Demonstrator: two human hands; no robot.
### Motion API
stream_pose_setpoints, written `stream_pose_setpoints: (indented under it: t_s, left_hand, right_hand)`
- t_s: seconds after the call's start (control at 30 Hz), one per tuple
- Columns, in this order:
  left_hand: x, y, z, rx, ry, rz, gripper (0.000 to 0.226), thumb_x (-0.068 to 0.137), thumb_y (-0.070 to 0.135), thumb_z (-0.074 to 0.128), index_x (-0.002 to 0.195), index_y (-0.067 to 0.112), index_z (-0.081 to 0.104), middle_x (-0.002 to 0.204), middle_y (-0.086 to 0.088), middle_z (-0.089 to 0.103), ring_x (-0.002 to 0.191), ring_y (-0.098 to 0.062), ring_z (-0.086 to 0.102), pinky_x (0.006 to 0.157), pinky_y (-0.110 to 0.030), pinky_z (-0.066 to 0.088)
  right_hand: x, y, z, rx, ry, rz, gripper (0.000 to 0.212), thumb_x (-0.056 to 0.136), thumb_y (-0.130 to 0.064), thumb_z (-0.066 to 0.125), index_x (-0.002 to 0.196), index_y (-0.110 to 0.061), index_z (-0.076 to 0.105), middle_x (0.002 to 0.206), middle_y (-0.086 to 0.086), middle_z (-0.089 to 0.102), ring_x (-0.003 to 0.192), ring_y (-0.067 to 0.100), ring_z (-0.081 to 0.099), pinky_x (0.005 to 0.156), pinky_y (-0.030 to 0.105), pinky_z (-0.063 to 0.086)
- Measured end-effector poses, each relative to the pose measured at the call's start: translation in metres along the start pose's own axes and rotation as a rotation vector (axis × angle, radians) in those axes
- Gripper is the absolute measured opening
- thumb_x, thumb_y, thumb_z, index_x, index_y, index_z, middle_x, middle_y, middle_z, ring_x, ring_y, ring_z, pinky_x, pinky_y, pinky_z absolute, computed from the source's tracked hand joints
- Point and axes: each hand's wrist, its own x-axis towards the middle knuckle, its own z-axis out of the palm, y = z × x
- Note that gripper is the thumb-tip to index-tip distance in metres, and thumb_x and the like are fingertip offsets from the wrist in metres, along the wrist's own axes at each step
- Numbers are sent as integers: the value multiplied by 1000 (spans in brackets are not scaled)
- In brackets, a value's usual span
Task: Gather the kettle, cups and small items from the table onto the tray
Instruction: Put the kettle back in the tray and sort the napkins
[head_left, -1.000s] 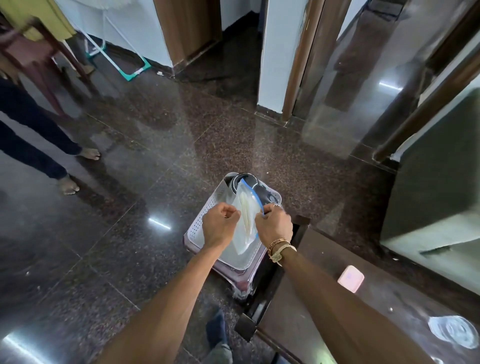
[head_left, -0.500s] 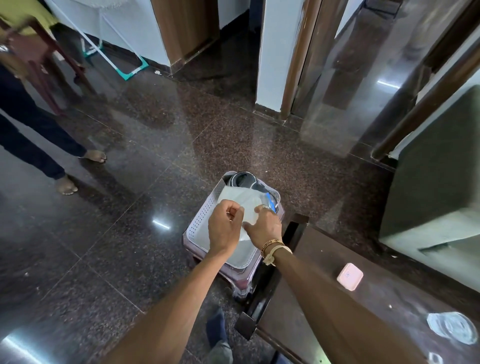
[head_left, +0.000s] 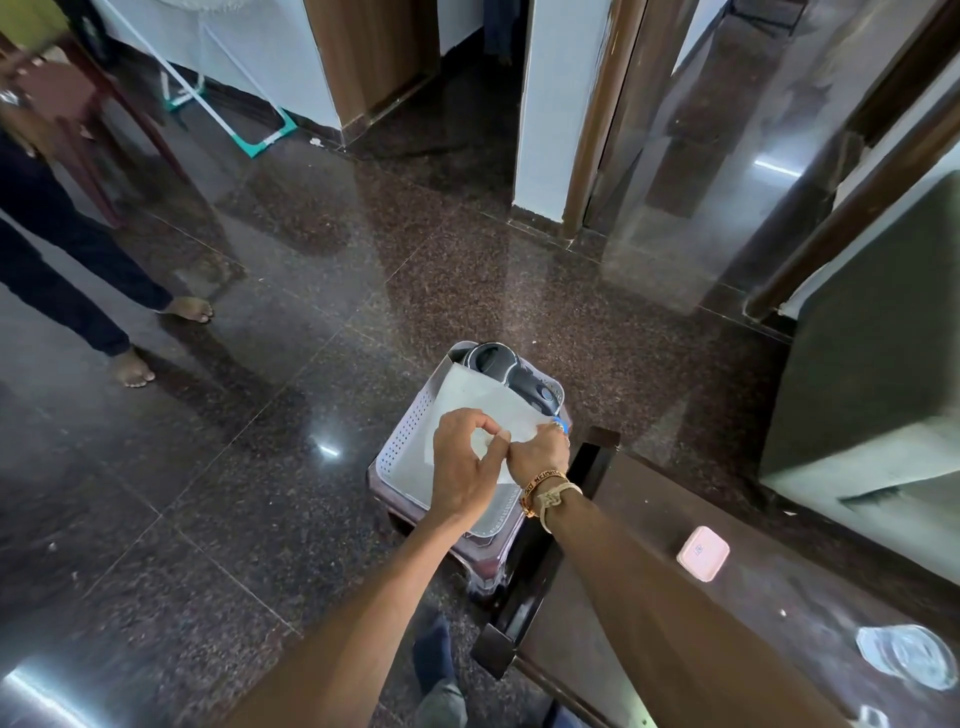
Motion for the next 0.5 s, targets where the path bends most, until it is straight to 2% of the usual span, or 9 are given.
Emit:
stream_pose_setpoints:
  t_s: [0.07,0.13,0.27,0.37,0.43,0.5]
  left_hand:
    - [1,-1,-1,-10,-11,-19,8,84,29,64,86,22,61,104,19,57,121,-6,48,104,-28,34]
    - [2,-1,-2,-46,-34,-45,6,82,26,65,84,21,62,107,28,56,127,-6,46,109,-30,31]
    - [2,1,-5,-98,-75,-79,8,81,29,67,81,30,59,115,33,54,129,-6,44,113,-35,32]
    - [-1,-1,-8,-105,-101,-104,11,80,43,66,82,36,59,129,10,54,133,-6,41,113,-42,35]
    - [-3,-2,-9,-88,-111,-93,12,80,49,64,81,40,56,130,7,53,134,-6,40,111,-44,37]
    - [-5,-4,-10,-70,-121,-84,12,81,48,64,82,42,54,131,4,53,134,-7,40,112,-42,36]
  right_hand:
    - [0,2,3,-54,-13,-34,40,77,-18,75,112,-5,59,103,7,64,105,27,62,80,28,48]
    - [3,2,4,-86,-30,-46,47,80,-21,74,121,-6,56,122,9,63,118,30,58,90,31,45]
    - [14,3,2,-122,-73,0,46,80,-23,76,122,-11,61,128,11,63,125,29,54,100,31,43]
    - [18,8,1,-178,-61,-16,54,74,-39,84,120,-17,64,133,11,55,131,31,44,108,38,38]
    - [18,12,1,-238,-51,-79,50,73,-45,85,111,-17,66,130,11,56,128,32,45,108,39,38]
    - [18,15,2,-241,-63,-139,44,73,-43,85,102,-16,65,116,7,64,119,30,54,98,35,43]
